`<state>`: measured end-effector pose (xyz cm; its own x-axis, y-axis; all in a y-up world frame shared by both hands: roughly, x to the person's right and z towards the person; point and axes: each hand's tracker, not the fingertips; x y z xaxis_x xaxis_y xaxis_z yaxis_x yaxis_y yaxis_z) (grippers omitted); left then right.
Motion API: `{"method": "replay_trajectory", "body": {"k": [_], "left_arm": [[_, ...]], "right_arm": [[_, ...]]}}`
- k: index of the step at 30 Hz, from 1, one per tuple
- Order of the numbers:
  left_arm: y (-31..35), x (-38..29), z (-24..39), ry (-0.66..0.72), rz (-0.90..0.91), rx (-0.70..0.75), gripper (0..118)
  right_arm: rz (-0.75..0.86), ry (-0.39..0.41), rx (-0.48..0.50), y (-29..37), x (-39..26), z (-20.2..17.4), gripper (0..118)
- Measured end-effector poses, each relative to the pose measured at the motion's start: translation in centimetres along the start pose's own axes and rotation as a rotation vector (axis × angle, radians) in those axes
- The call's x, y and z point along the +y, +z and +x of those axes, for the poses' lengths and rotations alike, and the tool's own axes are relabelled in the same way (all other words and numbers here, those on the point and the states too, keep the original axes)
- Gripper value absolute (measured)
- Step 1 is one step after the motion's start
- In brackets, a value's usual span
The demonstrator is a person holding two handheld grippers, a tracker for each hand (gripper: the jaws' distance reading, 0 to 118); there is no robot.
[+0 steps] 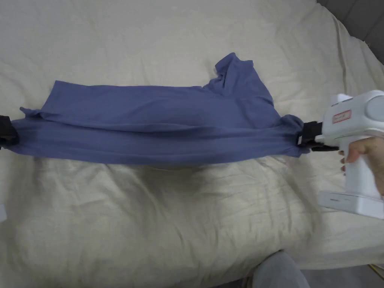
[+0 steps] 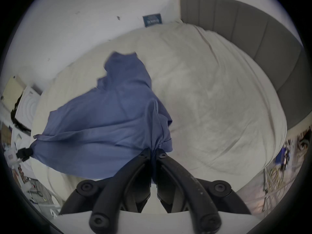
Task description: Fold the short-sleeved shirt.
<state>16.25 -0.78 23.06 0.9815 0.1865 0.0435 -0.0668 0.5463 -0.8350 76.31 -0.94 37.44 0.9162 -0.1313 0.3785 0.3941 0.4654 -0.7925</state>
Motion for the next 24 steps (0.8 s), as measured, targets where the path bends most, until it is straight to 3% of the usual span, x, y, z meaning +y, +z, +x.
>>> {"method": "replay_trajectory", "body": {"k": [2,7,12,16,18,19,20,21,22,23,24], "left_arm": [[2.4,-0.6,-0.2,-0.007,0.024,-0.021,4],[6.2,-5.3,-1.3,-0.021,0.053,-0.021,4],[4.7,-13.0,-3.0,0.016,-0.033,0.025,4],[2.2,-17.6,-4.3,0.080,-0.092,0.049,5],[1.8,-18.3,-4.3,0.096,-0.094,0.110,25],[1.8,-18.3,-4.3,0.073,-0.095,0.149,44],[2.0,-18.1,-4.2,0.055,-0.075,0.134,77],[2.5,-17.8,-4.2,0.045,-0.060,0.131,98],[3.3,-17.1,-4.0,0.041,-0.032,0.130,112],[4.4,-16.3,-3.7,0.037,0.028,0.120,118],[5.4,-15.6,-3.2,0.024,0.092,0.108,118]], "right_arm": [[0.019,0.035,0.008,2.6,-0.2,0.1,8],[0.037,0.016,0.046,5.1,-4.0,1.8,8],[0.000,-0.012,0.036,2.5,-10.2,2.8,8],[-0.045,0.022,-0.011,0.1,-13.9,2.6,8],[-0.035,0.022,-0.014,-0.1,-14.7,2.7,11],[-0.031,0.003,-0.019,0.2,-14.6,2.9,22],[-0.028,-0.005,-0.016,0.7,-14.3,3.0,50],[-0.013,-0.011,-0.008,1.3,-14.1,3.1,74],[0.018,-0.011,-0.004,2.3,-13.7,3.0,91],[0.074,0.012,-0.012,3.6,-13.1,2.7,100],[0.126,0.042,-0.016,5.0,-12.5,2.2,101]]}}
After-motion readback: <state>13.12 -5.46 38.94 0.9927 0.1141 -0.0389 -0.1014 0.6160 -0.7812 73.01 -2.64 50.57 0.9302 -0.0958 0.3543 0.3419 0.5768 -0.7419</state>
